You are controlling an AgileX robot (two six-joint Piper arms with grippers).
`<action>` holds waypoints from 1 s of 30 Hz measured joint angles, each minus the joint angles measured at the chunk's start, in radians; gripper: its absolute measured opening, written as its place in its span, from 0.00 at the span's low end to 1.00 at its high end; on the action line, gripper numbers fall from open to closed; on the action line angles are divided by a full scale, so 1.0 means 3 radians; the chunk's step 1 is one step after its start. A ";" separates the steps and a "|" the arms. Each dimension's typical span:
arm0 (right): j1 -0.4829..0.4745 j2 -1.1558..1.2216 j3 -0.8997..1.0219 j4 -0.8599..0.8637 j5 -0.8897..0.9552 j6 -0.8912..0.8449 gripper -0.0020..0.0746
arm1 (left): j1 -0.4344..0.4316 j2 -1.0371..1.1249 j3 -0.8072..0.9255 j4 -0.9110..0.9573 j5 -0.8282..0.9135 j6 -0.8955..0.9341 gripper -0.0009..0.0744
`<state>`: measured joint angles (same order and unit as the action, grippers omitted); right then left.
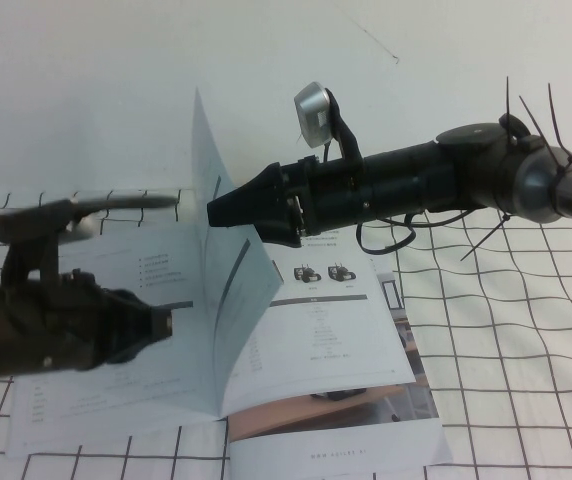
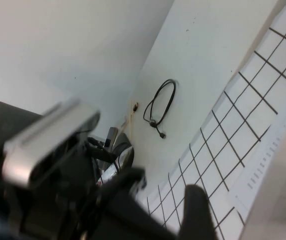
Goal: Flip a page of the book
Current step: Open the closed book
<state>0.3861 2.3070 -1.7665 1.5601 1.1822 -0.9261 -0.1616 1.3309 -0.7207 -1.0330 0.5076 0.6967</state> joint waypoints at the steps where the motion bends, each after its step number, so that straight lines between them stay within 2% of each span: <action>1: 0.0000 0.0000 0.0000 0.0000 0.0000 0.0000 0.62 | -0.0079 -0.0101 0.0122 -0.0038 -0.0076 0.0026 0.01; 4: 0.0000 0.0000 0.0000 0.0000 0.0000 0.0000 0.62 | -0.0383 -0.0327 0.0406 -0.0210 -0.0333 0.0111 0.01; 7: 0.0000 0.0000 0.0000 0.0000 0.0000 0.0000 0.62 | -0.0802 -0.0410 0.0529 -0.0462 -0.0669 0.0149 0.01; 11: 0.0000 0.0000 0.0000 0.0000 0.0000 0.0000 0.62 | -0.1424 -0.0394 0.0551 -0.0856 -0.1395 0.0176 0.01; 16: 0.0000 0.0000 0.0000 0.0000 0.0000 0.0000 0.62 | -0.2194 -0.0260 0.0558 -0.1015 -0.2296 0.0213 0.01; 19: 0.0005 0.0000 0.0000 0.0006 0.0000 0.0000 0.62 | -0.2504 -0.0092 0.0561 -0.1044 -0.2817 0.0227 0.01; 22: 0.0034 0.0000 0.0000 0.0006 -0.0006 0.0000 0.62 | -0.2616 0.0108 0.0533 -0.1029 -0.3177 0.0233 0.01; 30: 0.0096 0.0000 0.0000 0.0011 -0.0006 0.0000 0.62 | -0.2647 0.0549 0.0390 -0.0955 -0.3495 0.0233 0.01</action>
<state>0.4150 2.3070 -1.7665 1.5635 1.1803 -0.9261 -0.9557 1.4957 -0.6036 -1.3196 -0.5411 0.7665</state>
